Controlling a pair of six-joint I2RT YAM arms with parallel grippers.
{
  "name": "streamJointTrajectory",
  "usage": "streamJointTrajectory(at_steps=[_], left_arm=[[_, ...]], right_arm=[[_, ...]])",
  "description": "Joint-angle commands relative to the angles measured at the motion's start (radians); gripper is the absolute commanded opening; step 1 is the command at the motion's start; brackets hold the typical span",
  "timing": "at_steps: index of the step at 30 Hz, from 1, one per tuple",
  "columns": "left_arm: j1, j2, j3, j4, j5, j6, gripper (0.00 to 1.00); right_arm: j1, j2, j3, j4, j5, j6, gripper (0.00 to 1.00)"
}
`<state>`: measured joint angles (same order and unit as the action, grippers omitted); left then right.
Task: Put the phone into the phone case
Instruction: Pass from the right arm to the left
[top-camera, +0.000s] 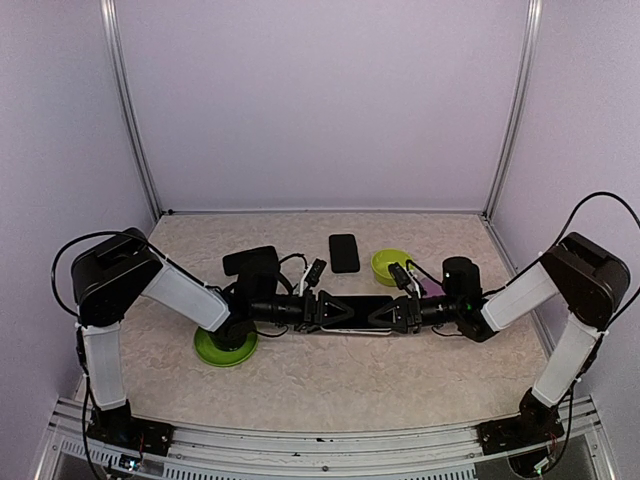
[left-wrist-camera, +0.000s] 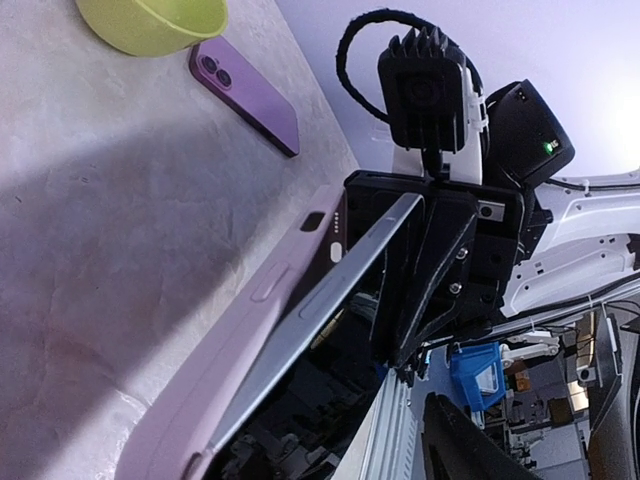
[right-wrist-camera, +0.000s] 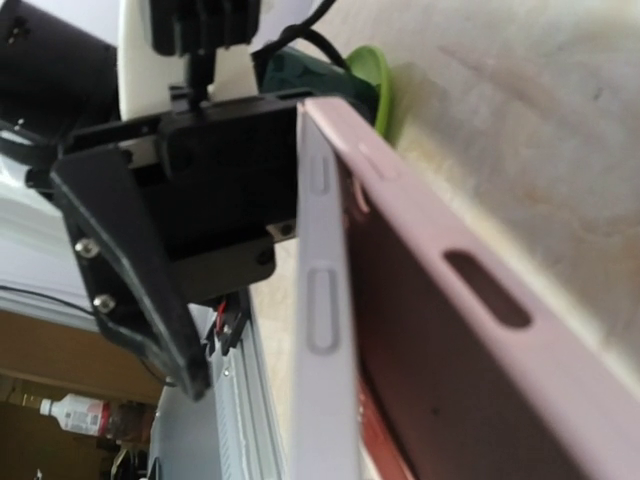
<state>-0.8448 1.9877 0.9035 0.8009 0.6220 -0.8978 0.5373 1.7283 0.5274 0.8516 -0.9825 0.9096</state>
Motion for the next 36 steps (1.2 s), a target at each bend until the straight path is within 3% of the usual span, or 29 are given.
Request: streamJointTrajectory(at_steps=[1,10,24,36], left_arm=[[-0.029,-0.041,0.006,0.198,0.100,-0.023,0.62],[-0.033,-0.040,0.003,0.245,0.132,-0.048,0.59],[-0.034,-0.040,0.006,0.257,0.150,-0.054,0.26],[-0.036,-0.043,-0.007,0.279,0.158,-0.057,0.15]], right_arm=[[0.036,-0.002,0.024,0.027,-0.026,-0.022,0.00],[0.040,0.026,0.029,0.038,-0.030,-0.030,0.00],[0.041,0.006,0.049,-0.061,-0.012,-0.099,0.00],[0.040,-0.021,0.060,-0.112,-0.003,-0.129,0.02]])
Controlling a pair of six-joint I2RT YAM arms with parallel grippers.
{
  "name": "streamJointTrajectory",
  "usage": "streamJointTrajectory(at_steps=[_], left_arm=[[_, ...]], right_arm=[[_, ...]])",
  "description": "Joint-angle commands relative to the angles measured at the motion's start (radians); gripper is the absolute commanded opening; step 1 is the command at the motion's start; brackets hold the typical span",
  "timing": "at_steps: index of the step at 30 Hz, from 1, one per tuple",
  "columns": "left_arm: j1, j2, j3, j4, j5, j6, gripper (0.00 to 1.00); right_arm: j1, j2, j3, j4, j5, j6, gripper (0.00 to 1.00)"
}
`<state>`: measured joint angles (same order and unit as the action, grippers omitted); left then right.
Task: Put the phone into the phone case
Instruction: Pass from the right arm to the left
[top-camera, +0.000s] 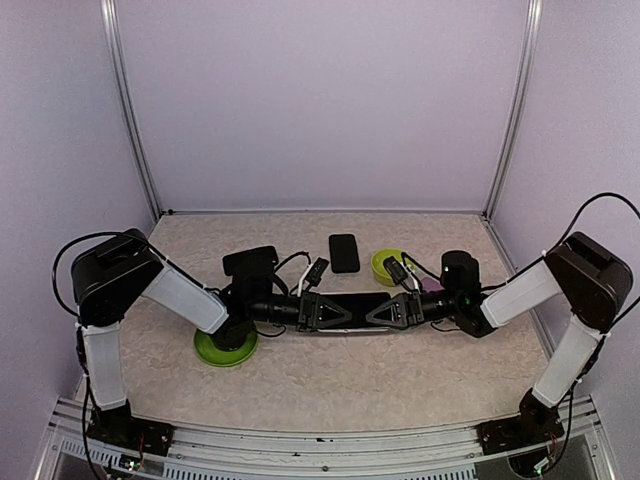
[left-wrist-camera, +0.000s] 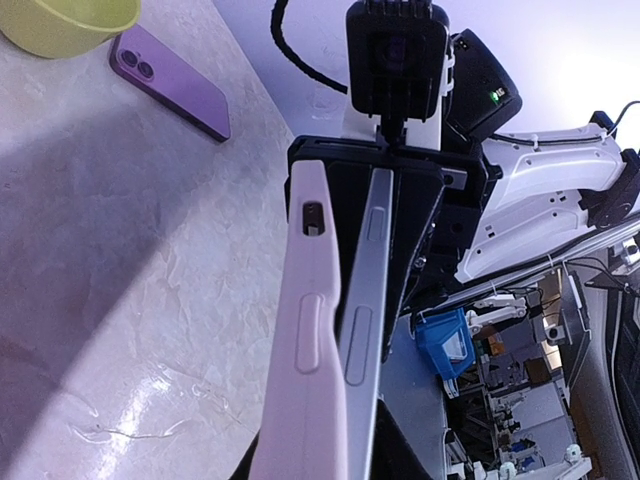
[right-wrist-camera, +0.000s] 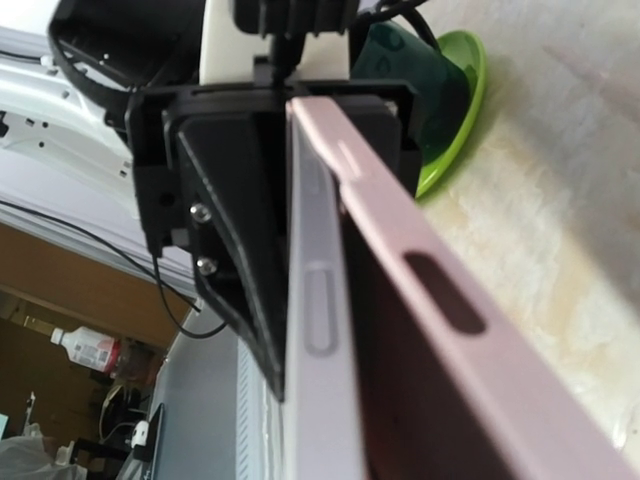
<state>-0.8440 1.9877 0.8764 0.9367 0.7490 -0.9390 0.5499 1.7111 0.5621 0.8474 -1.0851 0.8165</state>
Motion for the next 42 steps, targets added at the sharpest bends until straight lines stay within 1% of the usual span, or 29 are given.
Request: streamJointTrajectory(at_steps=[1,4,8,14,22,29,42], left_arm=[[-0.036,-0.043,0.018,0.151,0.032,-0.017,0.14],[-0.036,-0.041,0.010,0.166,0.036,-0.021,0.10],[-0.036,-0.042,0.005,0.169,0.035,-0.019,0.06],[-0.037,-0.042,0.001,0.168,0.031,-0.013,0.00],[-0.036,-0.049,-0.011,0.167,0.026,-0.007,0.00],[-0.033,-0.060,-0.021,0.166,0.024,0.000,0.00],[-0.026,-0.084,-0.039,0.168,0.023,0.009,0.00]], right_arm=[[0.027,-0.007,0.026,-0.116,0.101,-0.041,0.03],[0.024,-0.018,0.028,-0.139,0.107,-0.053,0.08],[0.022,-0.036,0.031,-0.173,0.112,-0.069,0.16],[0.017,-0.079,0.036,-0.250,0.129,-0.108,0.25],[0.000,-0.151,0.038,-0.356,0.153,-0.164,0.37],[-0.022,-0.216,0.026,-0.427,0.171,-0.199,0.41],[-0.050,-0.278,0.001,-0.483,0.185,-0.231,0.43]])
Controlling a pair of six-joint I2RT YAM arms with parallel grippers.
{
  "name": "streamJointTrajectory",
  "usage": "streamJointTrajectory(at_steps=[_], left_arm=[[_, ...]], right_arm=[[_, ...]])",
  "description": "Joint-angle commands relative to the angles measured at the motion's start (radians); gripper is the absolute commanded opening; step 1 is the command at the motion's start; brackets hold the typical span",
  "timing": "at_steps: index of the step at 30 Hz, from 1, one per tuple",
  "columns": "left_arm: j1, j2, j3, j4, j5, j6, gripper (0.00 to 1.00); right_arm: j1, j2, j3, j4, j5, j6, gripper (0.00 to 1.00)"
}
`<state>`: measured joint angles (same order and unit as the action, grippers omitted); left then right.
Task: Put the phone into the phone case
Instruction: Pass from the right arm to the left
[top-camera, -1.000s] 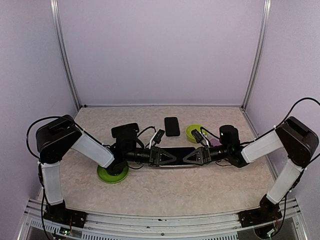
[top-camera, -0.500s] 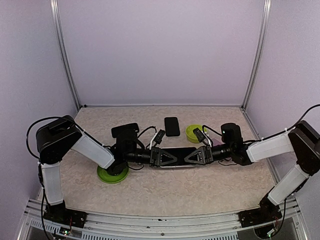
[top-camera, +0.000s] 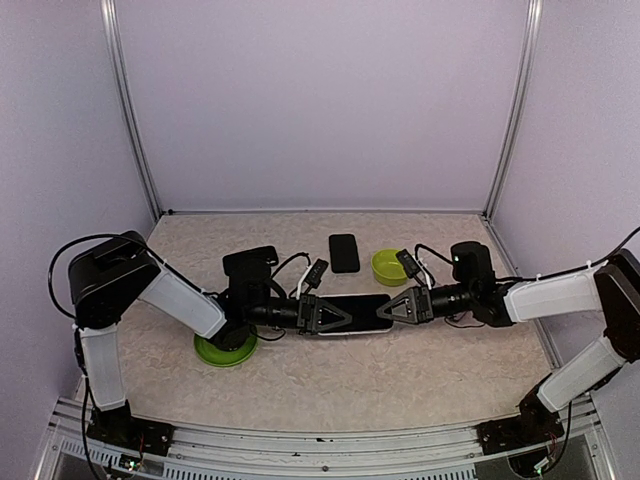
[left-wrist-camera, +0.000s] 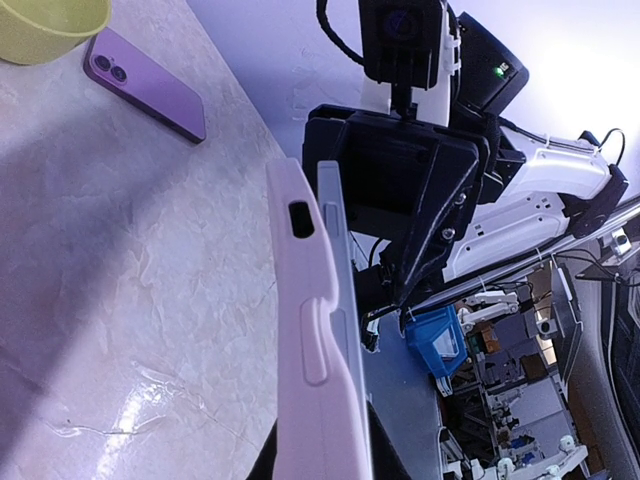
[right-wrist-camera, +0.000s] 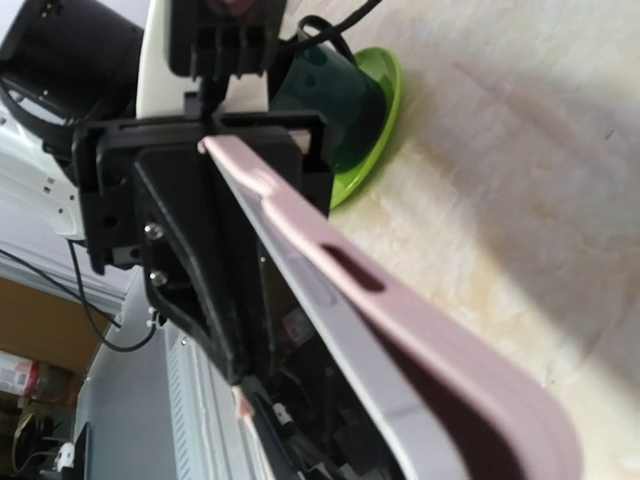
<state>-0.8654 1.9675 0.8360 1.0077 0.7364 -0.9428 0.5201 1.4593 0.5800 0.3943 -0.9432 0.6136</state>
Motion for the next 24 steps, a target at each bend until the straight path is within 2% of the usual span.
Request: streamJointTrajectory(at_steps=[1,24], left_arm=[[-0.004,-0.065,-0.001,0.096,0.037,0.013,0.00],[-0.002,-0.106,0.001,0.075,0.066,0.036,0.00]], right_arm=[[-0.022,-0.030,-0.019,-0.031,0.043,-0.029,0.43],[-0.069,-0.168,-0.041,-0.152,0.082,-0.082,0.45]])
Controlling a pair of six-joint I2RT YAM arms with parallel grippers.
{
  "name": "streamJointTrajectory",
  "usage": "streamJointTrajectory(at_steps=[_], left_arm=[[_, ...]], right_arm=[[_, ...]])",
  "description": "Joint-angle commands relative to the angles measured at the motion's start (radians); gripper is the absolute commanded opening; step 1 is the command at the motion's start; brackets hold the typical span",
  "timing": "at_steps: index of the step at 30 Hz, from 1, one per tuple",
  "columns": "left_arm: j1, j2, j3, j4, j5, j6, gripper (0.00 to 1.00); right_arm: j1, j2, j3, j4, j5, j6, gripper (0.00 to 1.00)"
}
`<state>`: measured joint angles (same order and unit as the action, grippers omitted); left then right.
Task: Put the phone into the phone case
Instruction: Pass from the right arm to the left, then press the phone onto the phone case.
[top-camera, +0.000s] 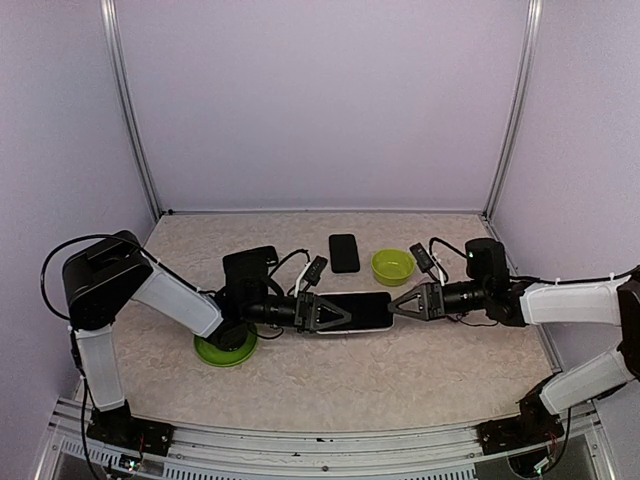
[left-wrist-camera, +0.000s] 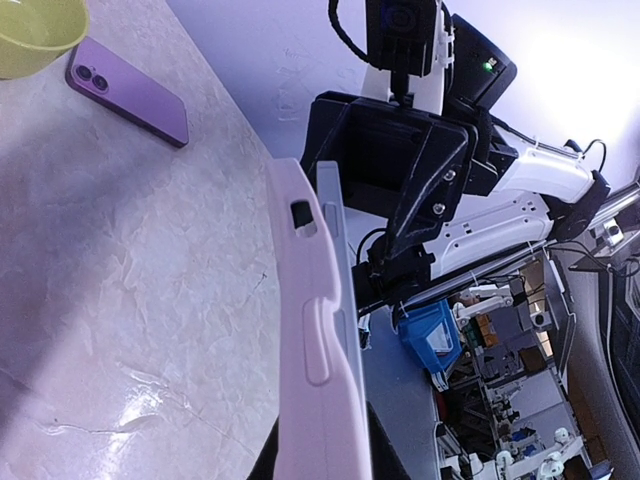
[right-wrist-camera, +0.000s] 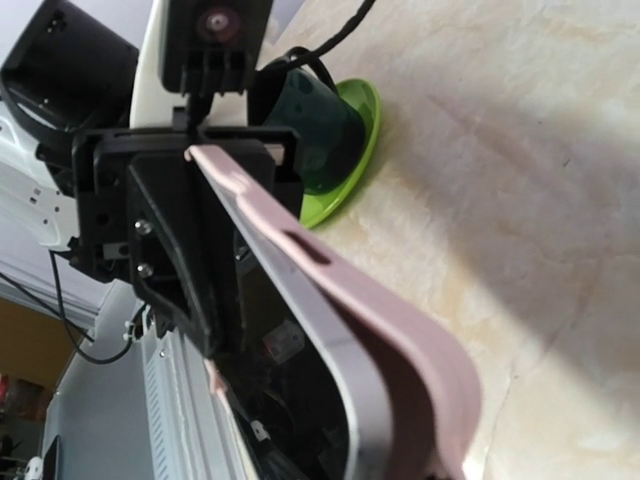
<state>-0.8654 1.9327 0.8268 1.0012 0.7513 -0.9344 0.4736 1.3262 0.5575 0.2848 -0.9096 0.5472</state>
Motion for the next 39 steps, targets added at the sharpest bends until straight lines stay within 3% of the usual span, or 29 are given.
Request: streamJointTrajectory(at_steps=[1,19,28,39], left_arm=[[-0.001,-0.073,0.009,0.075,0.053,0.029,0.00],[-0.005,-0.147,-0.002,0.023,0.099,0.121,0.00],[-0.010,-0.168,-0.027,0.065,0.170,0.140,0.00],[-0.016,-0.191,-0.045,0.060,0.204,0.190,0.00]], right_arm=[[-0.024,-0.044,-0.020,-0.045,0.052,-0.015,0.45],[-0.031,-0.189,0.002,-0.118,0.054,-0.017,0.47],[-0.032,-0.175,-0.047,0.129,-0.153,0.147,0.51],[-0.023,-0.124,-0.083,0.334,-0.235,0.291,0.51]])
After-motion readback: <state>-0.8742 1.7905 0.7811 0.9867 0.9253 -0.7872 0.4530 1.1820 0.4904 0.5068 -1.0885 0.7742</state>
